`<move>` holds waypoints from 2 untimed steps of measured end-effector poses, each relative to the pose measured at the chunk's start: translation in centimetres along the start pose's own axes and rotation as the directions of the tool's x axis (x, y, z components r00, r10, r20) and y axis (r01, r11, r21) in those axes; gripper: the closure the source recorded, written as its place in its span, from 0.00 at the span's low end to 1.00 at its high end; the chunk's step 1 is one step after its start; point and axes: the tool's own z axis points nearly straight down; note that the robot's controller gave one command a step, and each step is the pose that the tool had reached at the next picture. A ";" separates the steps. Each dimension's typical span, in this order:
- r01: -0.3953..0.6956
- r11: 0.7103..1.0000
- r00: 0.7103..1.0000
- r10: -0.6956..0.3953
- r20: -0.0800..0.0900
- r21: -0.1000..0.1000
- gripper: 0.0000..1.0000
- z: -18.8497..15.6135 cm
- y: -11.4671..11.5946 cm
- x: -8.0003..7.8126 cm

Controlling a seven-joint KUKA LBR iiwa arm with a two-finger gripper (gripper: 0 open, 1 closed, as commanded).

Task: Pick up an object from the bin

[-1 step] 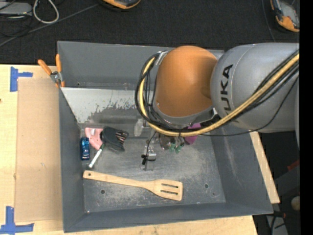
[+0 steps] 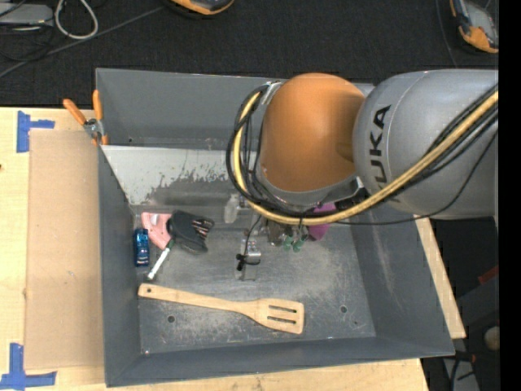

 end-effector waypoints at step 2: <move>-0.021 1.000 1.000 0.021 0.001 -0.001 0.00 11.2 -5.5 3.0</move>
Offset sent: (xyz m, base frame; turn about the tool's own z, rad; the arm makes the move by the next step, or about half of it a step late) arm -0.0351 -0.0604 -0.0811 -0.0315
